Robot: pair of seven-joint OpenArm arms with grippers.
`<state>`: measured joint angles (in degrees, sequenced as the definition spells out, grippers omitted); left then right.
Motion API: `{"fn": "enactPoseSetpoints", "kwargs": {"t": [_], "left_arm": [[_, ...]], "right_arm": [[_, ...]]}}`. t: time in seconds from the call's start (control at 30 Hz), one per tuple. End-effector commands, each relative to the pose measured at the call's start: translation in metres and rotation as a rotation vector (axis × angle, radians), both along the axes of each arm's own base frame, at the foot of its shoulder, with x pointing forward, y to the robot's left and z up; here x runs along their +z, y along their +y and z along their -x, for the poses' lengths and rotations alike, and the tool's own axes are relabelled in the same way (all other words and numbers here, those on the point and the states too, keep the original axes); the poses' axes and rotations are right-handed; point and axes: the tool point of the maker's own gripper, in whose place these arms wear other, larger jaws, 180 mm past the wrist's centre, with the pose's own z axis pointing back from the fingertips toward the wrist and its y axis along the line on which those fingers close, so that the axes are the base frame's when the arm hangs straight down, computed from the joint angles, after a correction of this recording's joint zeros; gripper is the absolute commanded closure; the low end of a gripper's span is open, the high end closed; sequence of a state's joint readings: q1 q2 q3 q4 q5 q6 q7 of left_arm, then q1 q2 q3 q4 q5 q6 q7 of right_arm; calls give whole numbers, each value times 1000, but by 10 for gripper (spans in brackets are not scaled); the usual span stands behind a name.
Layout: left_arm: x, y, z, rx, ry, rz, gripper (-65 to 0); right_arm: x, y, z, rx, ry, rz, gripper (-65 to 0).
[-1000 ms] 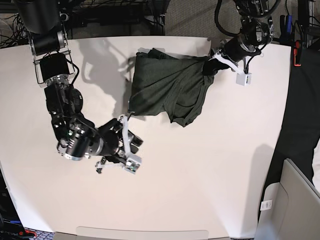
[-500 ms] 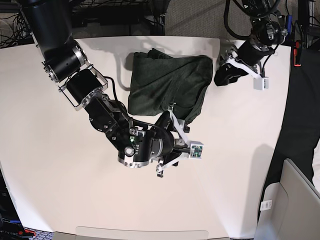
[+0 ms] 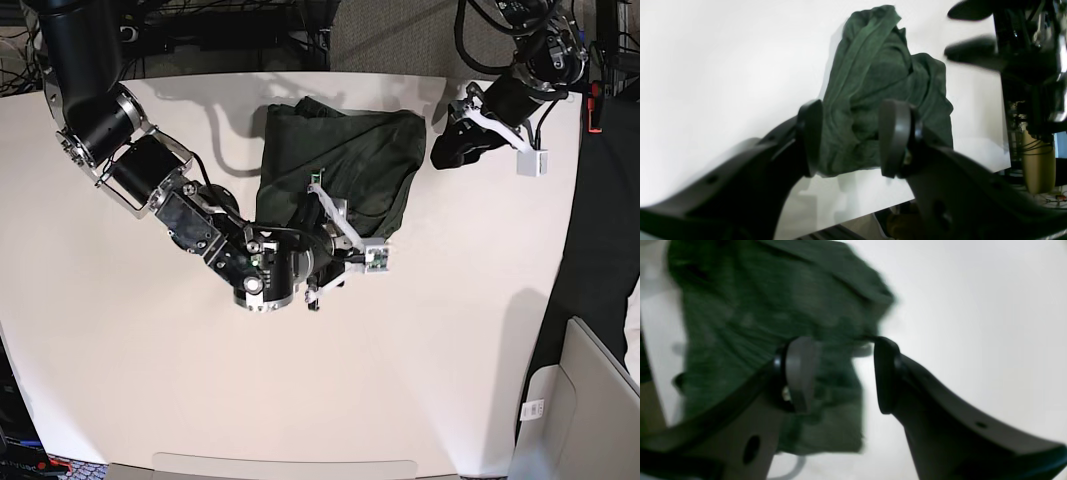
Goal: Fold the T-shirt properly
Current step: 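Grasp the bundle with the right gripper and fold it toward the left gripper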
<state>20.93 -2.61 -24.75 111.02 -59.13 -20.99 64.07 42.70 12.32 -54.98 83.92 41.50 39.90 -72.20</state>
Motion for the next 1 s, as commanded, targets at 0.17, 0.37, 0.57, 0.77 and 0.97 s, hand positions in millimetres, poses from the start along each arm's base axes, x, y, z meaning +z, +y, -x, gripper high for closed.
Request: {"fn": "enactPoseSetpoints", "kwargs": {"t": [0.17,0.37,0.57,0.77,0.97], "left_arm": [[8,-12,-4,-33,-31,19,-271],[7,-22,-2,-62,-25,34,-271],[6,-22,-1,-62,-23,34,-271],[3,-33,4,-92,-9,48,-271],[4,-67,8,-195,-6,83,-271]], "right_arm": [[-15,14,-12,2,-12,14,-288],[-38,38,-27,-34,-30,13,-287],[-46,65,-26,-15,-57,-55,-287],[-33,74,-33,-70,-40,-166,-287],[-23,65,-52,-151,-59,-198,-287]]}}
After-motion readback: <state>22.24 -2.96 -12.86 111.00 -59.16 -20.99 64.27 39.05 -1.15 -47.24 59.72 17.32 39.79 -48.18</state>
